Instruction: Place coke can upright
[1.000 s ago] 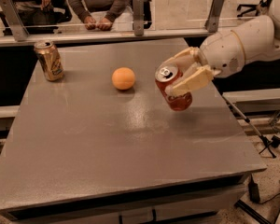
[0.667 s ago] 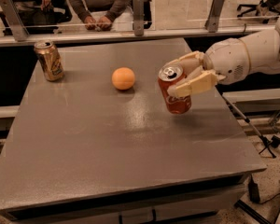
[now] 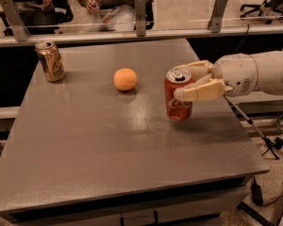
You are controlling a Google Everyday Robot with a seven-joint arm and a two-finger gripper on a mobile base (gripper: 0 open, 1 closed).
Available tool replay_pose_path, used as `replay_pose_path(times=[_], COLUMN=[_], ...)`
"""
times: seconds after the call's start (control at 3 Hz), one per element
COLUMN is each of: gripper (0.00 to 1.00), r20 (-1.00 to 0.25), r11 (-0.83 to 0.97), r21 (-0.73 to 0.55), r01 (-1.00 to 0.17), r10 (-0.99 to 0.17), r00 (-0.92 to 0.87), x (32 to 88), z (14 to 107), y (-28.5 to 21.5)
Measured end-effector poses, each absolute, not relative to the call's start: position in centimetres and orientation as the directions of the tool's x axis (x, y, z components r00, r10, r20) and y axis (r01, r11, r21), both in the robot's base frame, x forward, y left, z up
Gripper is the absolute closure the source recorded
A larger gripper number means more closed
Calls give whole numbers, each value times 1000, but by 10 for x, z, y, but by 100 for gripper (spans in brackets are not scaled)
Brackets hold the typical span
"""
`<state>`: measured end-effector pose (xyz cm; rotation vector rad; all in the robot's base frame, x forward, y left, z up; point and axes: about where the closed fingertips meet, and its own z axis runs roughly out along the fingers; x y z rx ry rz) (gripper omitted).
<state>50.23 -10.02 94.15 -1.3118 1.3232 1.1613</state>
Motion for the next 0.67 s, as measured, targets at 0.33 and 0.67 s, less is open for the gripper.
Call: replay_pose_path(times=[0.33,0.67], gripper=[100,100], r20=[-996,-998], r11=[-7,-5], r21=[30,24], r01=[-1000,-1000], r10=[-90,-63], r00=[-29,-24], x=[499,495], z=[934,925], y=[-104,-106])
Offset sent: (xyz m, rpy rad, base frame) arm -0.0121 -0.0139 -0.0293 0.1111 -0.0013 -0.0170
